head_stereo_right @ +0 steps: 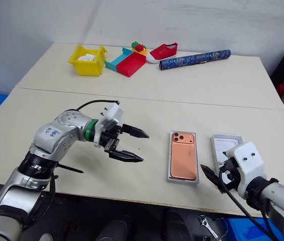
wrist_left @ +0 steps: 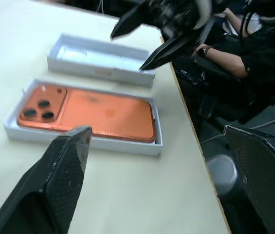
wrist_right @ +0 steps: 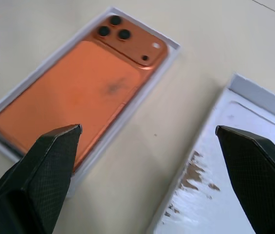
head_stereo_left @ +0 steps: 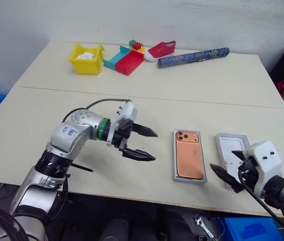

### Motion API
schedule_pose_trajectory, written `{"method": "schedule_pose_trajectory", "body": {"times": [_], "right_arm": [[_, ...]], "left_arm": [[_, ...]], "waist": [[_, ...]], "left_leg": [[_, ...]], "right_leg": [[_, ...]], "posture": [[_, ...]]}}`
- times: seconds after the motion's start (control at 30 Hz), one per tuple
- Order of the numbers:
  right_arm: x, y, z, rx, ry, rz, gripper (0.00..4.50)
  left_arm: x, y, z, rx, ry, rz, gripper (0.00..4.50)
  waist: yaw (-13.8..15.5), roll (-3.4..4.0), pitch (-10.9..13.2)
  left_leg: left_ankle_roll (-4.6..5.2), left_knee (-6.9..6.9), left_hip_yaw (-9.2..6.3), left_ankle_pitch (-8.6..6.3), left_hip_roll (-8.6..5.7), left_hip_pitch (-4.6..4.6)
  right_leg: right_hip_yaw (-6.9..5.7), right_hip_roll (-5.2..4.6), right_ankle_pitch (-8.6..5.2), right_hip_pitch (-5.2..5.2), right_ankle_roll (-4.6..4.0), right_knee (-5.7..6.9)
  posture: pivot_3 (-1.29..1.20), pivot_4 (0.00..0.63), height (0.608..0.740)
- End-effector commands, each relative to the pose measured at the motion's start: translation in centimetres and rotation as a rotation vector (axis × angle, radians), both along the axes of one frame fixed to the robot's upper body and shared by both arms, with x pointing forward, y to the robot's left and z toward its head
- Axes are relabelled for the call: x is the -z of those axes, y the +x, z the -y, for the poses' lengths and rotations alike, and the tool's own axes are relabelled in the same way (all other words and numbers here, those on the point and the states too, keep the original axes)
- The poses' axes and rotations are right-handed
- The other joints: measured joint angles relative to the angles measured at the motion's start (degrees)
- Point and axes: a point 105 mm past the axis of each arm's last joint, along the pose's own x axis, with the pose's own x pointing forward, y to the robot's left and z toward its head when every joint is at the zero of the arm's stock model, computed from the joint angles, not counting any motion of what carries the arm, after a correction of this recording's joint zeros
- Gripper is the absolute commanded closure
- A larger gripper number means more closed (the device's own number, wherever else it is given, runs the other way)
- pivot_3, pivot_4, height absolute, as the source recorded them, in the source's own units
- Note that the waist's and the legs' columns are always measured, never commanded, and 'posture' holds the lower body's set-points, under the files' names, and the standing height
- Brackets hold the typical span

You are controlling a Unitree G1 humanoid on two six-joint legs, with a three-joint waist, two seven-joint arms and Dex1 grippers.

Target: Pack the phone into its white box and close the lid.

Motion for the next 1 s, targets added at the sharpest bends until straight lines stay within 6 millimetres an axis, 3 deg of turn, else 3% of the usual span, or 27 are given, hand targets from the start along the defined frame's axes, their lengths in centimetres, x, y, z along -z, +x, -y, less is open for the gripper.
{"method": "schedule_pose_trajectory", "body": {"times": [0.03,0.2,0.3,0.47,0.67,0.77,0.87,1.0], "right_arm": [[0.3,0.7,0.7,0.135,0.005,0.02,0.0],[2.0,2.1,1.0,0.25,0.066,-0.008,0.0],[3.0,2.8,1.3,0.294,0.085,-0.024,0.59],[4.9,3.5,0.9,0.298,0.097,-0.069,2.34],[5.1,3.7,0.9,0.293,0.087,-0.058,4.41],[4.3,3.5,0.6,0.256,0.095,-0.035,4.47],[2.4,3.3,-1.2,0.155,0.172,0.001,4.47],[-0.2,2.1,-5.7,-0.107,0.35,0.003,4.47]], "left_arm": [[-0.4,-0.1,-0.3,0.024,-0.019,0.13,0.04],[-0.7,0.3,-0.1,0.0,-0.063,0.172,0.04],[-0.8,0.5,0.2,-0.011,-0.077,0.182,0.0],[-0.9,0.7,0.0,-0.046,-0.077,0.193,0.0],[-0.4,0.9,-0.6,-0.083,-0.065,0.182,0.0],[0.1,1.0,-0.9,-0.101,-0.044,0.172,0.0],[0.6,1.2,-1.3,-0.117,-0.03,0.168,0.0],[0.8,1.4,-1.5,-0.131,-0.02,0.163,0.0]], "waist": [[-0.06,0.02,0.0],[-0.25,0.03,0.0],[-0.32,0.04,0.01],[-0.67,0.04,0.0],[-1.61,0.04,0.0],[-1.64,0.04,-0.01],[-1.65,0.07,0.01],[-1.75,0.09,0.03]], "left_leg": [[0.02,0.0,0.01,0.0,-0.01,0.0],[0.05,0.0,0.01,0.0,0.0,0.01],[0.07,0.0,0.01,0.01,-0.01,0.0],[0.09,0.0,0.02,0.01,-0.01,0.01],[0.09,0.0,0.02,0.02,-0.01,0.06],[0.09,0.0,0.02,0.02,0.0,0.06],[0.09,0.0,0.02,0.02,0.0,0.06],[0.09,0.0,0.02,0.02,0.02,0.07]], "right_leg": [[0.01,0.0,0.0,0.0,0.0,0.01],[0.0,0.02,0.0,-0.02,0.0,0.04],[-0.01,0.02,0.0,-0.02,0.0,0.06],[-0.01,0.04,0.0,-0.03,0.0,0.09],[-0.01,0.05,0.01,-0.01,0.01,0.15],[-0.01,0.07,0.0,-0.02,0.0,0.18],[-0.01,0.06,0.0,-0.02,0.0,0.18],[0.01,0.09,0.0,-0.02,0.0,0.19]], "posture": [[0.0,0.15,0.74],[0.0,0.15,0.74],[0.0,0.15,0.74],[0.0,0.15,0.74],[0.0,0.15,0.74],[0.0,0.15,0.74],[0.0,0.15,0.74],[0.0,0.15,0.74]]}}
